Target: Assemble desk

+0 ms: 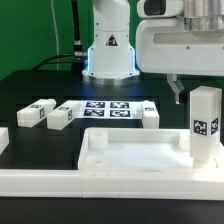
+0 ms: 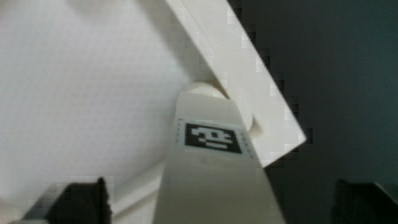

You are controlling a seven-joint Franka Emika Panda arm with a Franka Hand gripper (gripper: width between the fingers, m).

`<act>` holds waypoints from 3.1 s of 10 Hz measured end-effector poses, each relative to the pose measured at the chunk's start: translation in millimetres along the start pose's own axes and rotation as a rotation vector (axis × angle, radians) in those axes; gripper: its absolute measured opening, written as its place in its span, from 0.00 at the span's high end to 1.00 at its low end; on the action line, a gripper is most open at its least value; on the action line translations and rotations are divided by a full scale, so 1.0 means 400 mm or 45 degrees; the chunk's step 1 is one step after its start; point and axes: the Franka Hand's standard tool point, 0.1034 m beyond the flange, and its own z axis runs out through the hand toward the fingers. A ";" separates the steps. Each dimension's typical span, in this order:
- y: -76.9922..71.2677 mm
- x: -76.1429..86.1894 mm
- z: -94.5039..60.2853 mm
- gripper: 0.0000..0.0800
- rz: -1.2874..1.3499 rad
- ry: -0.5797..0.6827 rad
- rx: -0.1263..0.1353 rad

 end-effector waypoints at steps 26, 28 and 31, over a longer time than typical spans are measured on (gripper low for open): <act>0.012 0.026 0.006 0.64 -0.608 0.035 -0.010; 0.006 0.021 0.008 0.64 -0.250 0.060 0.002; 0.003 0.017 0.010 0.64 0.210 0.054 0.006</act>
Offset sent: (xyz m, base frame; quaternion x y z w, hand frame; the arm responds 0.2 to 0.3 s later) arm 0.0054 -0.0013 0.0030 -0.0158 0.0044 -0.1790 0.9837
